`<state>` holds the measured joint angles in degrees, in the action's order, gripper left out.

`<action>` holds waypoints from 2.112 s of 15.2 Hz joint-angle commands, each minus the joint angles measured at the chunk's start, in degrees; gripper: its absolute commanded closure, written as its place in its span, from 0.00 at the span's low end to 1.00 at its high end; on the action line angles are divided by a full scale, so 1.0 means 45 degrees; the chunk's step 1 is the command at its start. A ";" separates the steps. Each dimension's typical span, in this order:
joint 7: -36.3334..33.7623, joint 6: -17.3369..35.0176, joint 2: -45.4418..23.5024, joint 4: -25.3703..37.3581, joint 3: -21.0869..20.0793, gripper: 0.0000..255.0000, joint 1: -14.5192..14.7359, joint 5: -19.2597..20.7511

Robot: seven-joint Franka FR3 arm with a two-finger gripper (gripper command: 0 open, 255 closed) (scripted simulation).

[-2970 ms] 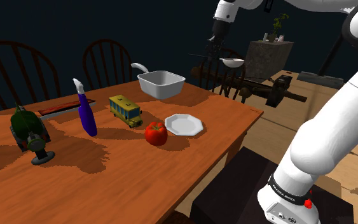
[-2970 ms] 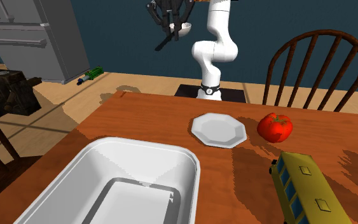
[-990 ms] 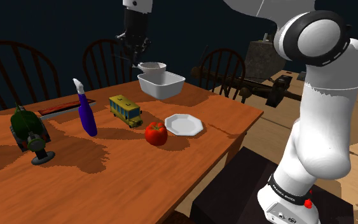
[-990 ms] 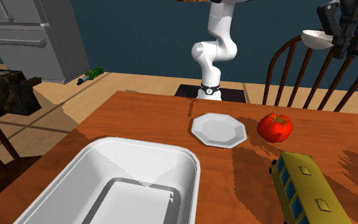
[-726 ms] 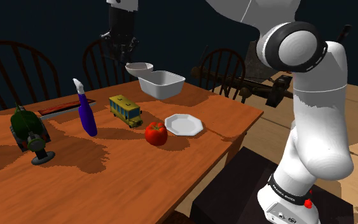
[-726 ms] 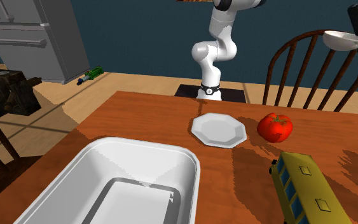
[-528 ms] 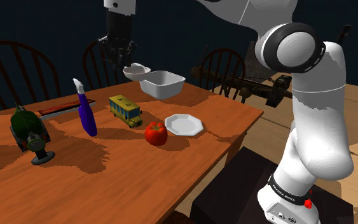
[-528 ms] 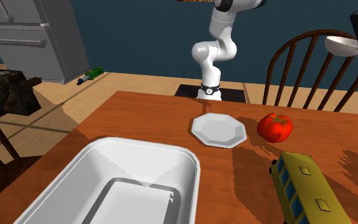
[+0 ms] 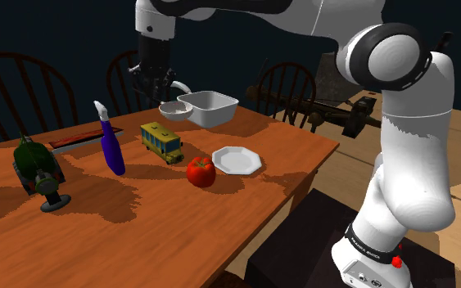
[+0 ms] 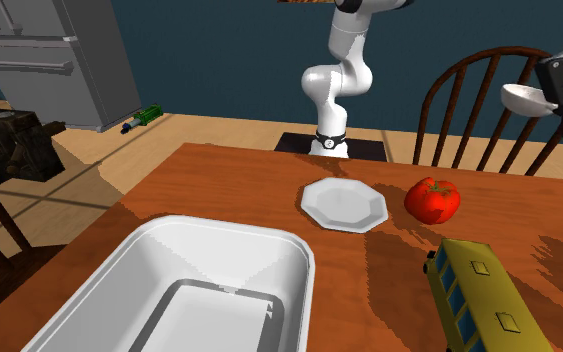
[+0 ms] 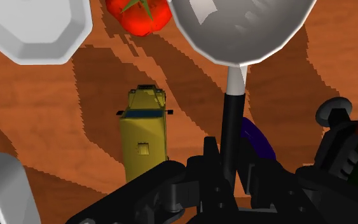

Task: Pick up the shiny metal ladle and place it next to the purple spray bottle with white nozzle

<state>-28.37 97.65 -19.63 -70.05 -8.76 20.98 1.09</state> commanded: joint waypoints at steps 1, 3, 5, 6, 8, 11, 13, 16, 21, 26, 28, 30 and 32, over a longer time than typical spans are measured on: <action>0.0019 0.0403 0.0157 -0.0551 0.0002 1.00 -0.0031 -0.0025; 0.0032 0.0796 0.0255 -0.1041 0.0004 1.00 -0.0052 -0.0042; 0.0044 0.1177 0.0333 -0.1500 0.0007 1.00 -0.0070 -0.0055; 0.0049 0.1364 0.0366 -0.1719 0.0009 1.00 -0.0078 -0.0061; 0.0060 0.1731 0.0418 -0.2138 0.0011 1.00 -0.0092 -0.0070; 0.0073 0.2267 0.0466 -0.2722 0.0015 1.00 -0.0109 -0.0080; 0.0080 0.2615 0.0481 -0.3086 0.0018 1.00 -0.0118 -0.0083; 0.0090 0.3127 0.0477 -0.3594 0.0023 1.00 -0.0128 -0.0084; 0.0100 0.3954 0.0409 -0.4354 0.0033 1.00 -0.0138 -0.0075; 0.0103 0.4753 0.0270 -0.5016 0.0044 1.00 -0.0141 -0.0055; 0.0103 0.5066 0.0195 -0.5255 0.0050 1.00 -0.0141 -0.0043; 0.0101 0.5375 0.0111 -0.5480 0.0056 1.00 -0.0139 -0.0030; 0.0099 0.5681 0.0016 -0.5692 0.0062 1.00 -0.0137 -0.0015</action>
<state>-28.00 122.54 -19.21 -95.37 -8.52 20.40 0.98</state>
